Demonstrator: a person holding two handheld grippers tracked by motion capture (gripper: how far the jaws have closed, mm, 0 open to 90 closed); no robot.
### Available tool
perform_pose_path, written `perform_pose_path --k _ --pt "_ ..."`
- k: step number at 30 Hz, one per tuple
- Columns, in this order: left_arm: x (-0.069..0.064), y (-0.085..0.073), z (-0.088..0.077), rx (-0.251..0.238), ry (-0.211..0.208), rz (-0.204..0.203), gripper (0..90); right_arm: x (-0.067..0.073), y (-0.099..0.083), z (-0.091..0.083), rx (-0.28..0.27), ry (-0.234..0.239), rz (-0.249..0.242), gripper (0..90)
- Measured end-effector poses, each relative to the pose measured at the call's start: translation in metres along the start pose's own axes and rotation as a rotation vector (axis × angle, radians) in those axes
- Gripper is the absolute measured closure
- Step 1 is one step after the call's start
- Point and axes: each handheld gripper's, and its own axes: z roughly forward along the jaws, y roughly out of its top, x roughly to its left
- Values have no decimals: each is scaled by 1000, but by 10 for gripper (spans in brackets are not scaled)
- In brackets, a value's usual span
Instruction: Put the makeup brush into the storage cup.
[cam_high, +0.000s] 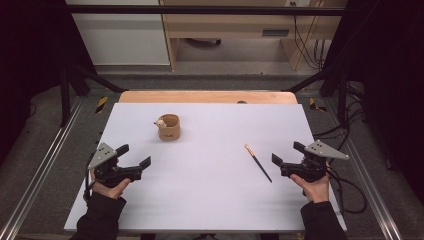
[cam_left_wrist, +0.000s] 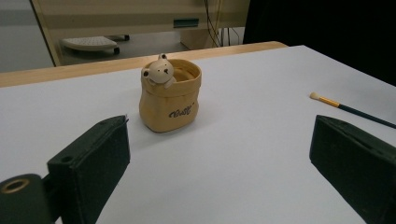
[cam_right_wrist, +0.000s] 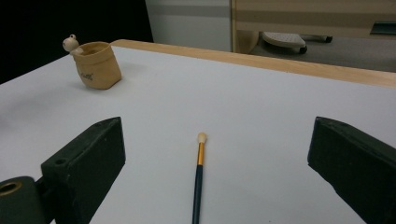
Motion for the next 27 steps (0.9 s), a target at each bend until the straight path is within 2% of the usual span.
perform_pose_path --k 11,14,20,23,27 --pt "-3 -2 0 1 -10 8 50 2 1 2 9 3 1 49" --pt "-5 -3 2 11 -12 9 49 6 4 4 22 0 -27 52" --pt "-7 -4 4 16 -18 14 49 12 10 7 29 10 -44 67" --pt "-7 -4 5 19 -18 14 49 17 17 13 59 7 -57 74" --pt "-8 -4 6 22 -19 15 49 22 22 20 91 26 -57 84"
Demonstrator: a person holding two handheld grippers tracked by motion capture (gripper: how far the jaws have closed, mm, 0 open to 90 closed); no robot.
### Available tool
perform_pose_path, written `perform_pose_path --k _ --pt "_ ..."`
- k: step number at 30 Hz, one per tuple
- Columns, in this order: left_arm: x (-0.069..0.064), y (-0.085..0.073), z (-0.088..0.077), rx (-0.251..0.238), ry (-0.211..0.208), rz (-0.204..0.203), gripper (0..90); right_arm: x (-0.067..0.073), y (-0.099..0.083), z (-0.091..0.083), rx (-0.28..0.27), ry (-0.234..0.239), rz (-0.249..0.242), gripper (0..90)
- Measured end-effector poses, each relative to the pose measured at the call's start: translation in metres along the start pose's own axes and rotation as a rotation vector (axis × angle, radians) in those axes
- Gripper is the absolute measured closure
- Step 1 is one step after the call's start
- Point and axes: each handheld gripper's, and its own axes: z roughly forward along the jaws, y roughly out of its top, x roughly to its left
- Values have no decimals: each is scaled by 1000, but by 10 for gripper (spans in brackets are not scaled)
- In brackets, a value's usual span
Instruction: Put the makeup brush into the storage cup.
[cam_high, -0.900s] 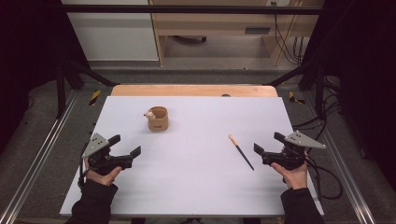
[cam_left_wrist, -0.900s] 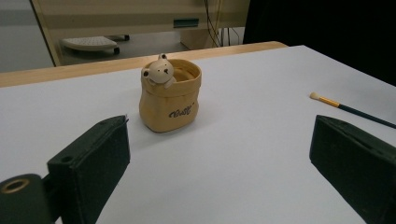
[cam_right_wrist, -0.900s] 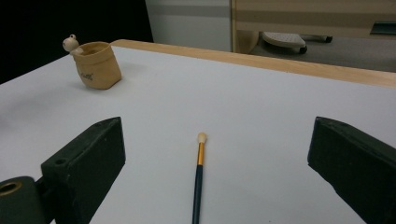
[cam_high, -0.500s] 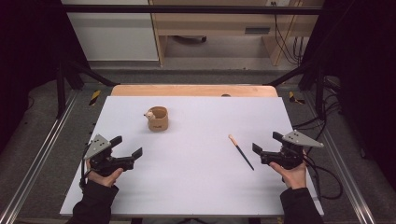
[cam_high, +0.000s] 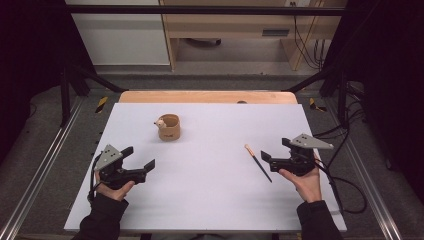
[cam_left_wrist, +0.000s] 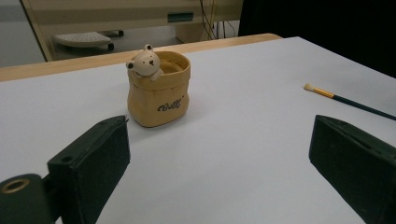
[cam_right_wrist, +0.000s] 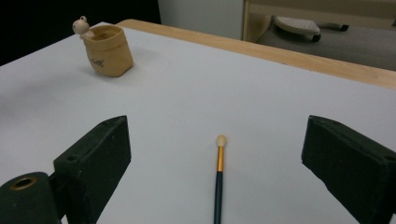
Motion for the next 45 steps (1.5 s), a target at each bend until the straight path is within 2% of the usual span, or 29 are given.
perform_pose_path --k 1,3,4,6,9,10,11,12,14,21,28,30,31,35,37,39,41,45 --pt "0 0 1 2 -1 1 49 4 3 7 40 2 -7 80" --pt "-1 -1 1 4 -4 1 49 6 5 14 81 -3 -19 82" --pt "-1 -1 1 4 -4 1 49 6 5 14 81 -3 -19 82" --pt "-1 -1 2 6 -7 5 49 9 7 26 143 -6 -35 88" --pt "-2 -1 2 7 -7 5 49 10 10 35 192 -12 -56 94" --pt "-2 -1 2 7 -7 5 49 10 10 35 192 -12 -56 94" --pt "-3 -2 3 10 -8 7 50 10 12 42 229 -18 -74 100" --pt "-3 -2 3 10 -8 7 49 10 12 42 229 -18 -74 100" --pt "-3 -2 3 13 -9 11 49 9 16 51 278 -29 -105 110" --pt "-4 -2 5 20 -12 15 49 10 19 71 392 -39 -142 119" --pt "-4 -2 6 23 -13 20 50 9 14 92 469 -52 -139 129" --pt "-4 -2 6 24 -14 19 50 9 14 94 479 -53 -136 128" --pt "-5 -2 6 28 -14 21 49 9 14 98 501 -59 -125 125" --pt "-6 -3 7 36 -16 31 49 6 12 105 530 -61 -141 124" --pt "-5 -3 7 37 -15 31 49 7 11 108 552 -65 -127 125" --pt "-5 -3 8 38 -16 31 49 5 10 110 555 -64 -143 126" --pt "-6 -3 8 39 -16 33 50 4 8 115 589 -66 -138 134" --pt "-7 -3 9 45 -18 35 49 2 6 119 613 -74 -137 164"
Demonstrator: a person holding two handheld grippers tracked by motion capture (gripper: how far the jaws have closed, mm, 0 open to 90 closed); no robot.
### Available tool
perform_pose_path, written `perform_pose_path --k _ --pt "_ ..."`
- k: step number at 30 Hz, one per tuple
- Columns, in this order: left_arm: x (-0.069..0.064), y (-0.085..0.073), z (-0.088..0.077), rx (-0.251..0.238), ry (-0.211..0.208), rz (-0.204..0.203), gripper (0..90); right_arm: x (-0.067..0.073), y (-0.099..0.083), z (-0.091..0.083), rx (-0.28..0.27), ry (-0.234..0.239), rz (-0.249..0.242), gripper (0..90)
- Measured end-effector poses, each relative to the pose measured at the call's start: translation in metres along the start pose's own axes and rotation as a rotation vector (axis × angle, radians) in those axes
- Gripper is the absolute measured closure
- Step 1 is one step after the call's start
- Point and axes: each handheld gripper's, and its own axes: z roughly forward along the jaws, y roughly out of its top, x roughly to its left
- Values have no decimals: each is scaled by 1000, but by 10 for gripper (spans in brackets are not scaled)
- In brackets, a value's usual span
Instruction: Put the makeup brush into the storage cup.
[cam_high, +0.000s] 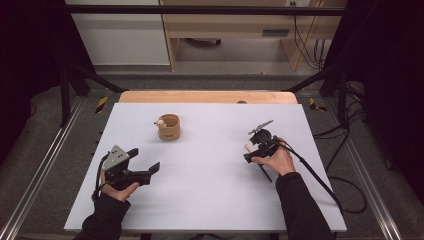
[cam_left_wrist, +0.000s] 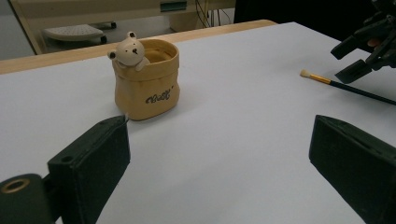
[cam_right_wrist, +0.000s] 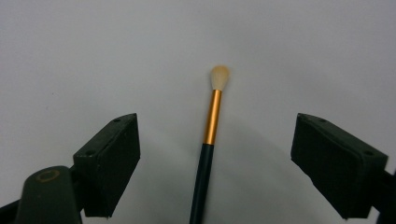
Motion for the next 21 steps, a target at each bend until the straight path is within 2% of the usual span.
perform_pose_path --k 7,8,9,10,16,20,21 --pt "0 0 0 4 -2 5 49 -5 2 6 38 16 15 240" --pt "0 0 0 4 -2 5 49 -6 2 8 59 19 24 273" --pt "0 0 0 4 -2 6 49 -6 2 8 59 19 24 273" --pt "0 0 1 4 -2 5 49 -7 2 10 69 26 23 315" --pt "-1 0 1 4 -2 6 49 -7 2 12 89 41 12 438" --pt "-1 0 1 8 -4 5 49 -7 2 12 105 52 16 468" --pt "-1 0 1 8 -4 6 49 -7 1 11 107 56 17 499"
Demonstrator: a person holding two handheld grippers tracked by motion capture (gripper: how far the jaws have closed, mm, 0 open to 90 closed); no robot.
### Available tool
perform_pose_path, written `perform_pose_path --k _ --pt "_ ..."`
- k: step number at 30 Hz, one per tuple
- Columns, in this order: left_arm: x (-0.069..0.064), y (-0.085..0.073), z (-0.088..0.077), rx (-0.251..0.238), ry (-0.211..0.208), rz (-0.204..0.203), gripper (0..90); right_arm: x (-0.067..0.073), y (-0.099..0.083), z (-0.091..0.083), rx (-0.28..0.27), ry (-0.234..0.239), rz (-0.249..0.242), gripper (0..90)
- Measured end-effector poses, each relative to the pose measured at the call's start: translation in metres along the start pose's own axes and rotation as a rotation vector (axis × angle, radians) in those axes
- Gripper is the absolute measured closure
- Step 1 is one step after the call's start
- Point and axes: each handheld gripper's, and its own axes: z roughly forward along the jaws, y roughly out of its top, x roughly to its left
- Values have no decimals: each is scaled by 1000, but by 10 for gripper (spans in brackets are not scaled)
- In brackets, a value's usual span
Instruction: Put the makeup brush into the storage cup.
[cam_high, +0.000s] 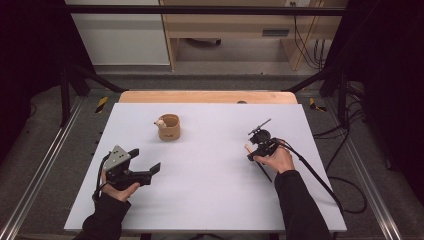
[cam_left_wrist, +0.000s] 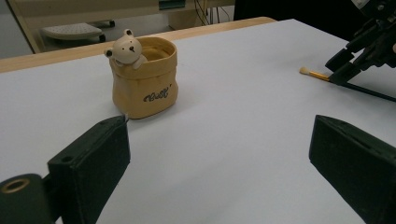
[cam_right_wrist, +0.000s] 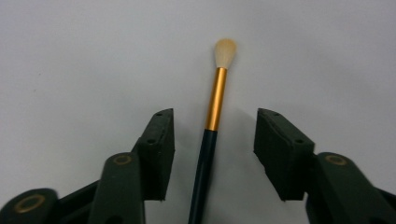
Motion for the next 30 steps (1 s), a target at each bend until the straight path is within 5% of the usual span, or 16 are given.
perform_pose_path --k 11,30 --pt "0 0 0 4 -1 3 50 -2 -3 2 51 21 -7 672" --pt "-1 0 1 7 -1 5 53 2 -3 2 101 33 -11 829"
